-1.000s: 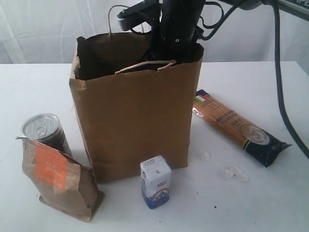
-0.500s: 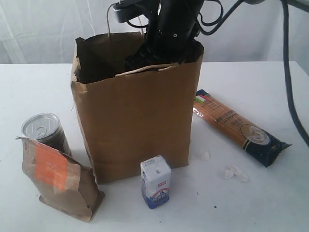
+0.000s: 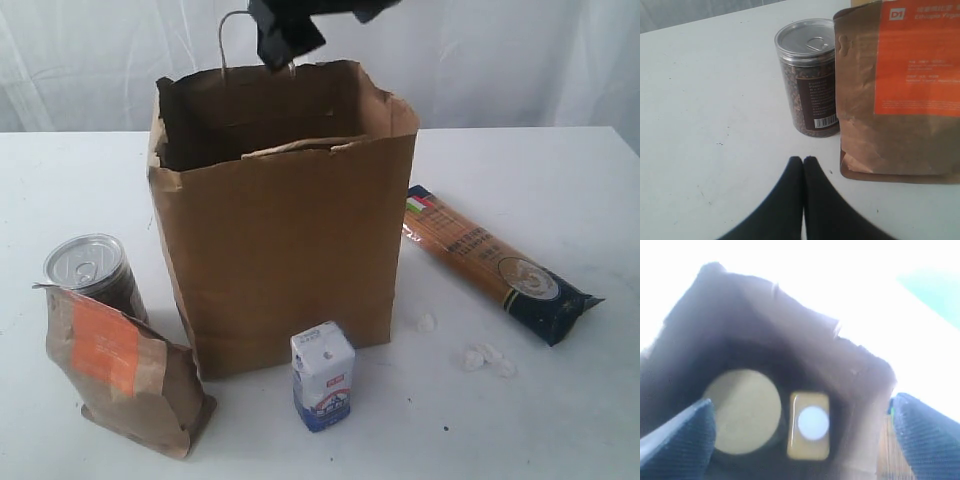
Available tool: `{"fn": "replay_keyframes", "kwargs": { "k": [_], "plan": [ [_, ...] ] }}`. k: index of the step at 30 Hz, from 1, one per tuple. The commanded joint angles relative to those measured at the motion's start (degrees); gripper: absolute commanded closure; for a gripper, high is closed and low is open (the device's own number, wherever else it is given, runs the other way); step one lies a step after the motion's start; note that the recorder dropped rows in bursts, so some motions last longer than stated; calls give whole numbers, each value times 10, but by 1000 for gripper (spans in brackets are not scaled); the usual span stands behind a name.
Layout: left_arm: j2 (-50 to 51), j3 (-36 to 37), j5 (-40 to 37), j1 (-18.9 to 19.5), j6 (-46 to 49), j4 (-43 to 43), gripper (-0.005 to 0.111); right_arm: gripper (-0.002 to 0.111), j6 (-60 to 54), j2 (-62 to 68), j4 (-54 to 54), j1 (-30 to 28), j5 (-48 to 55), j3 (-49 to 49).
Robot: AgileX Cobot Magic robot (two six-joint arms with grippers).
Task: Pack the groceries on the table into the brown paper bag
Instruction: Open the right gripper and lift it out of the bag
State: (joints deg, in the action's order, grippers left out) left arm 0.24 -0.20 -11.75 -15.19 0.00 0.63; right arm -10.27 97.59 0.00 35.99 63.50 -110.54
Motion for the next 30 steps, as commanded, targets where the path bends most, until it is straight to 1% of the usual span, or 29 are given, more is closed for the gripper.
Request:
{"fn": "replay_keyframes", "kwargs": {
  "k": [1,6,11,15,23,27,30],
  "plan": [
    [-2,2,1,2,0,-2,107,20,15,-53,0,2,-40,-1],
    [-2,2,1,2,0,-2,107,20,15,-109,-11,2,-42,6],
    [-2,2,1,2,0,-2,107,20,33,-175,-54,2,-43,59],
    [-2,2,1,2,0,-2,107,20,59,-237,-98,2,-48,121],
    [-2,2,1,2,0,-2,107,20,151,-377,-174,2,-49,252],
    [-2,2,1,2,0,-2,107,20,216,-452,-206,2,-48,343],
    [-2,2,1,2,0,-2,107,20,257,-502,-209,2,-48,422]
  ]
}}
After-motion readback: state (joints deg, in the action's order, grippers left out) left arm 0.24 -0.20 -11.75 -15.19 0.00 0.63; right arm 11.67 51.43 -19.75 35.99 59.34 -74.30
